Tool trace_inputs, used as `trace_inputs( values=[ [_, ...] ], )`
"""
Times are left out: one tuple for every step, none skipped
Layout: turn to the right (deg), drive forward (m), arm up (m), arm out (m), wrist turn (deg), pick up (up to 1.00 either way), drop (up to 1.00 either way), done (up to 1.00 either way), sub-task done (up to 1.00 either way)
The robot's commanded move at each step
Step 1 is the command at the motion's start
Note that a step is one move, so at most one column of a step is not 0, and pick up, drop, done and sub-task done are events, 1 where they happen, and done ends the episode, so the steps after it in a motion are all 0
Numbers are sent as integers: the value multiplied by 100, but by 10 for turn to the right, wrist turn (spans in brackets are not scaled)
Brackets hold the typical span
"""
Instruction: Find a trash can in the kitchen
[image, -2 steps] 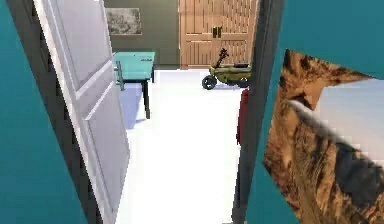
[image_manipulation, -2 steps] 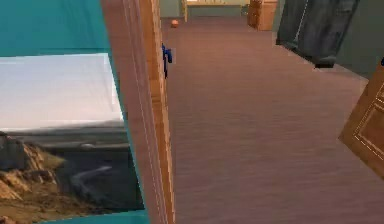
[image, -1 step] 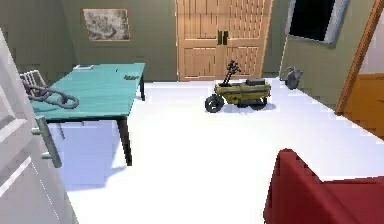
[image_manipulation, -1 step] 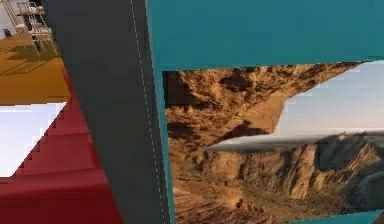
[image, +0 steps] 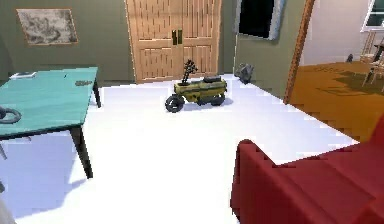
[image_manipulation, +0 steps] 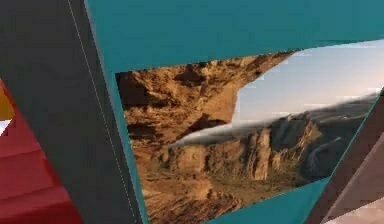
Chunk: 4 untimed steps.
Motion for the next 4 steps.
trace_inputs(
  values=[
    [0, 100, 0, 0, 0, 0, 0, 0, 0],
    [180, 0, 0, 0, 0, 0, 0, 0, 0],
    [0, 15, 0, 0, 0, 0, 0, 0, 0],
    [-300, 0, 0, 0, 0, 0, 0, 0, 0]
  ],
)
